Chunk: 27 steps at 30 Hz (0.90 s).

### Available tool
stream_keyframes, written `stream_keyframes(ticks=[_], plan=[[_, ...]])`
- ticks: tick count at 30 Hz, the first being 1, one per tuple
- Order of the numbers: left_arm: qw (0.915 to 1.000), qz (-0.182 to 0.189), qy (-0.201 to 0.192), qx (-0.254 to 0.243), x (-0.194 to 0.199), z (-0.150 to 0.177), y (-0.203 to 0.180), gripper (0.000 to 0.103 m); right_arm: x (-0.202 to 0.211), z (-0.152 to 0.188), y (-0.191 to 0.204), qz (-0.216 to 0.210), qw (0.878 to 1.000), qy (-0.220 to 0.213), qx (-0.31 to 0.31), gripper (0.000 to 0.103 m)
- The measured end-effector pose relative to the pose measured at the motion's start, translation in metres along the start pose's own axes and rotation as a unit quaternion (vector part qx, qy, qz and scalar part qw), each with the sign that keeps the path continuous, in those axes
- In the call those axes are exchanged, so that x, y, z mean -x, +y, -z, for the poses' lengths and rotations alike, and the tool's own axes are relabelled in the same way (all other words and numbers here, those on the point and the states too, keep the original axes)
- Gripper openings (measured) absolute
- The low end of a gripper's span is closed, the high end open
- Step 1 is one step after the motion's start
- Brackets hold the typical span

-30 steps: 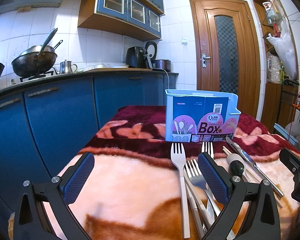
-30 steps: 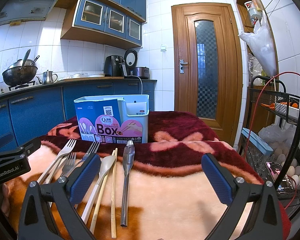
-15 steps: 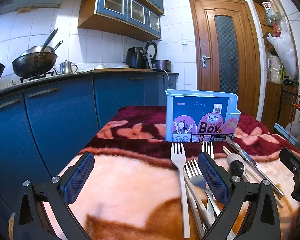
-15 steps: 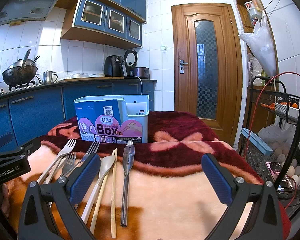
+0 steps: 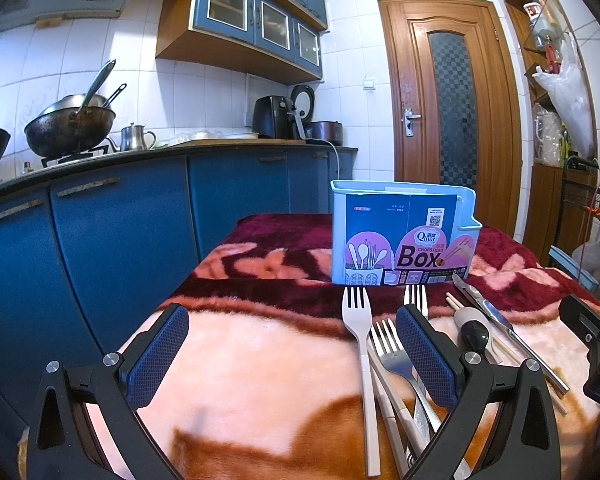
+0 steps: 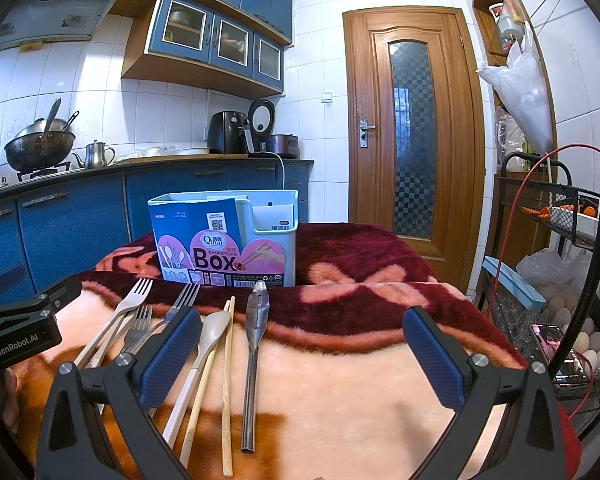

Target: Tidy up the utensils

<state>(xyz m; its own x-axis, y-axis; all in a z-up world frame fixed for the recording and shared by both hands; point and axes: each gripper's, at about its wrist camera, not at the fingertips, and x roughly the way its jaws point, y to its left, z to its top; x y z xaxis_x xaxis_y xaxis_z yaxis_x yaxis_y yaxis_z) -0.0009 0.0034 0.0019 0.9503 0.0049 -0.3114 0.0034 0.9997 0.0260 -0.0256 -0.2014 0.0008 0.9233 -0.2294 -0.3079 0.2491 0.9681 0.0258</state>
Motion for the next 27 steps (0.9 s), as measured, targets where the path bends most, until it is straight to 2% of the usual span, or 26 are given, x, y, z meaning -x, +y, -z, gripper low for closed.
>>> stream_keyframes(ticks=[27], plan=[[1.0,-0.001,-0.001,-0.001,0.0001,0.001,0.0042,0.103,-0.0011,0.0,0.0012,0.002,1.0,-0.001,-0.002,0.103]])
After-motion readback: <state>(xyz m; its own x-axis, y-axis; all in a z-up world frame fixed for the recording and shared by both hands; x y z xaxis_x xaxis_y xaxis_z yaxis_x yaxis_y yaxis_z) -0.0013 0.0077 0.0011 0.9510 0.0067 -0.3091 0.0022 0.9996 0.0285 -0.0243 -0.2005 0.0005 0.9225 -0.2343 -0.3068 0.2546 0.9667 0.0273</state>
